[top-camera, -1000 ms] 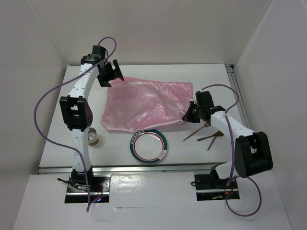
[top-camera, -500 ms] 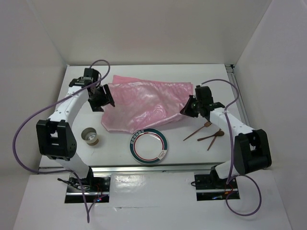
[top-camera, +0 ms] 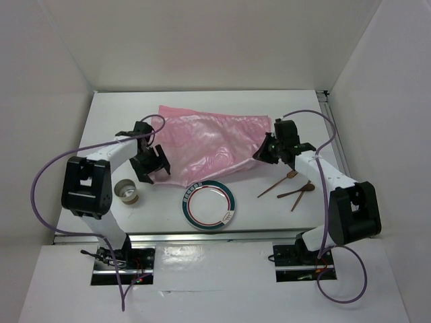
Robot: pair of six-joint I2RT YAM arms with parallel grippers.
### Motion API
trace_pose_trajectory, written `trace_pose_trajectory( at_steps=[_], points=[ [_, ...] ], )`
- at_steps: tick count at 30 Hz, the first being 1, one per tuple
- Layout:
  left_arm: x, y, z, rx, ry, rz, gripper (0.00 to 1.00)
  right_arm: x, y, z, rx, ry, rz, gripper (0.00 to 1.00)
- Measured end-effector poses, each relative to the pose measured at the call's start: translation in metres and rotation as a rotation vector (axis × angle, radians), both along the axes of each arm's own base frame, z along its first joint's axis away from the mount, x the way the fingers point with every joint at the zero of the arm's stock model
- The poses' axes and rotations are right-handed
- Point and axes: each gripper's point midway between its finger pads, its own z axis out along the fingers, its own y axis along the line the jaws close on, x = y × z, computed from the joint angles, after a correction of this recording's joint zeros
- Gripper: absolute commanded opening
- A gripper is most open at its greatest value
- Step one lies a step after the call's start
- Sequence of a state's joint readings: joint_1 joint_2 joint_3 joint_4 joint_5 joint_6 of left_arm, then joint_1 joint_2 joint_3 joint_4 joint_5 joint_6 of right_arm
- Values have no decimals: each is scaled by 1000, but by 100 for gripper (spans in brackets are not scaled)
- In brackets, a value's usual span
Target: Set the dinner table for one person
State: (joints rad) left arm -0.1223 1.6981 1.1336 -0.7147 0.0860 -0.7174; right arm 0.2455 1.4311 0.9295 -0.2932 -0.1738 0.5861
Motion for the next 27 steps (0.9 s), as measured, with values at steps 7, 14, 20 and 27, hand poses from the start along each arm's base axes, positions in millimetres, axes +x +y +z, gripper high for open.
trace_pose_trajectory(
  at_steps=[7, 14, 20, 27],
  points=[
    [13, -6, -27, -5, 49, 19, 27, 1, -5, 1, 2, 1, -12, 0],
    [70, -16, 18, -32, -80, -5, 0, 14, -8, 17, 5, -34, -11, 0],
    [145, -25, 133, -49, -379, -65, 0, 54, -7, 67, 6, -167, -3, 0],
    [149, -17, 207, 3, -554, -134, 75, 41, -13, 77, -4, -218, 14, 9]
  ],
)
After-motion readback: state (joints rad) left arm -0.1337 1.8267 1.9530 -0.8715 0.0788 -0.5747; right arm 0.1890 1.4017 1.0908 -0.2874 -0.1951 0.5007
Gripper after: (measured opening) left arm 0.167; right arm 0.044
